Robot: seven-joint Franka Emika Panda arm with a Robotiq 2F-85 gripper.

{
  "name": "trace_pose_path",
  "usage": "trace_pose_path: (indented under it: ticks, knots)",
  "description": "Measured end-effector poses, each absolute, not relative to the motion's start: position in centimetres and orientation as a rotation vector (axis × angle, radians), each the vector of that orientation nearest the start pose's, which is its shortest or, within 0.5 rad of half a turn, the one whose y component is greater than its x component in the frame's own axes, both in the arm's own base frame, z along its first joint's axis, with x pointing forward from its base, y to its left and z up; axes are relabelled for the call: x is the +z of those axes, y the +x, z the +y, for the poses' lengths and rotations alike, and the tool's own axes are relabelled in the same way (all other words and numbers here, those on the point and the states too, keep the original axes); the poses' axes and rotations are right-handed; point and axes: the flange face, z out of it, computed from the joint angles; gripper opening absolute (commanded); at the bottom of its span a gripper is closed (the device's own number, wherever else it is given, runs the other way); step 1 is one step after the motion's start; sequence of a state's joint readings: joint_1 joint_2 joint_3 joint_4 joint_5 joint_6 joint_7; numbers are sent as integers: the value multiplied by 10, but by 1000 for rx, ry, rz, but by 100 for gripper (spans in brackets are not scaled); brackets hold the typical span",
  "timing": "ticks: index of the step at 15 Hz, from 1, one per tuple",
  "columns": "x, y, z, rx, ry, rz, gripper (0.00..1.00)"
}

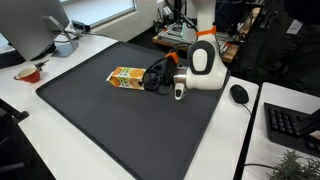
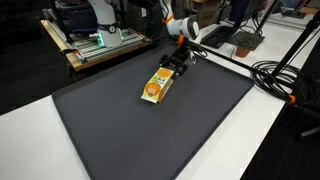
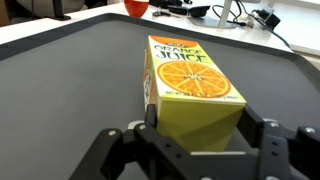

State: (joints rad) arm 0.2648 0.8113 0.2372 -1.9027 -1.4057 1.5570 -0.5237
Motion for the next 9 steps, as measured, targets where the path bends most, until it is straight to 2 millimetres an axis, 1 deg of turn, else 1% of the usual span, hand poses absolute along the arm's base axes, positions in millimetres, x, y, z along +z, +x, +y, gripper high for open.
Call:
trace_pose_path:
  ticks: [4, 5, 7, 9]
  knots:
    - [112, 509, 179, -943, 1115, 1573, 54]
    - [118, 508, 180, -938, 1132, 1567, 79]
    - [129, 507, 181, -931, 1160, 1557, 79]
    - [133, 507, 181, -928, 1167, 1553, 79]
